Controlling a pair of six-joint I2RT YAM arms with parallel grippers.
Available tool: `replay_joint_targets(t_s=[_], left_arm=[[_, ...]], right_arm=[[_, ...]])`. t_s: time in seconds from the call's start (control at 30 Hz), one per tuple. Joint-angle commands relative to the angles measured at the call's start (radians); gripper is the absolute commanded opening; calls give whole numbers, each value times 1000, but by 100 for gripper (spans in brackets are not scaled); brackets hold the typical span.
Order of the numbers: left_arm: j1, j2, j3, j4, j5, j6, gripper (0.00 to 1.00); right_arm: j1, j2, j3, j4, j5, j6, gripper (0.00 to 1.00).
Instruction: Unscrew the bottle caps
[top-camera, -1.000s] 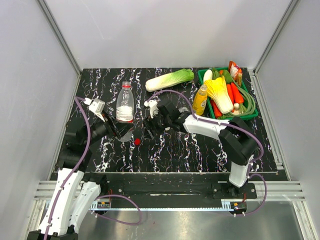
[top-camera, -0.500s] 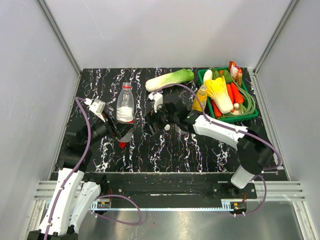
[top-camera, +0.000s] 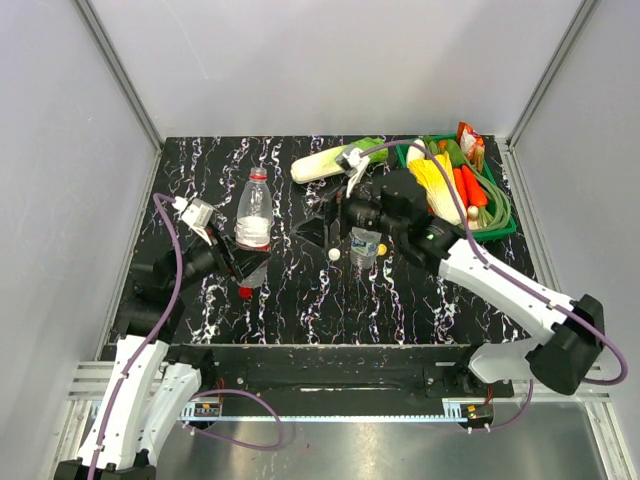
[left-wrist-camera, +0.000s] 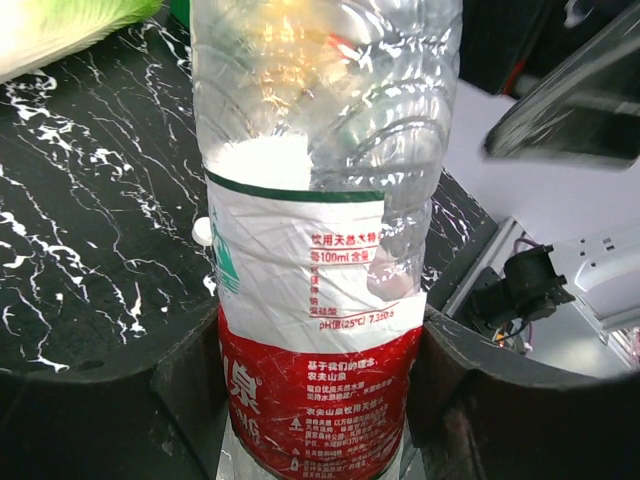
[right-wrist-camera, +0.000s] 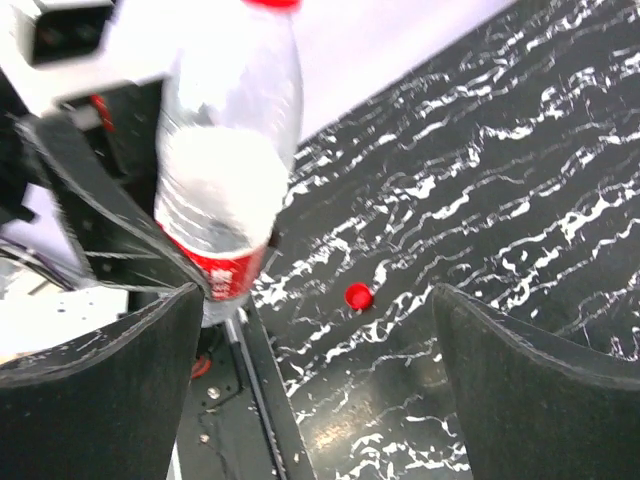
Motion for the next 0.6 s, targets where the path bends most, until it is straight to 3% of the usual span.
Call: replay_joint_targets(t_s=[0.0, 0.23, 0.57], left_arm=[[4, 9, -1, 75, 84, -23, 63], [-27, 15, -13, 135, 143, -62, 63], [-231, 91, 17, 143, 43, -28, 64]], right_arm=[[-55, -39, 46, 108, -143, 152, 100], [-192, 21, 47, 347, -400, 453, 100], [-192, 86, 72, 452, -467, 548, 97]])
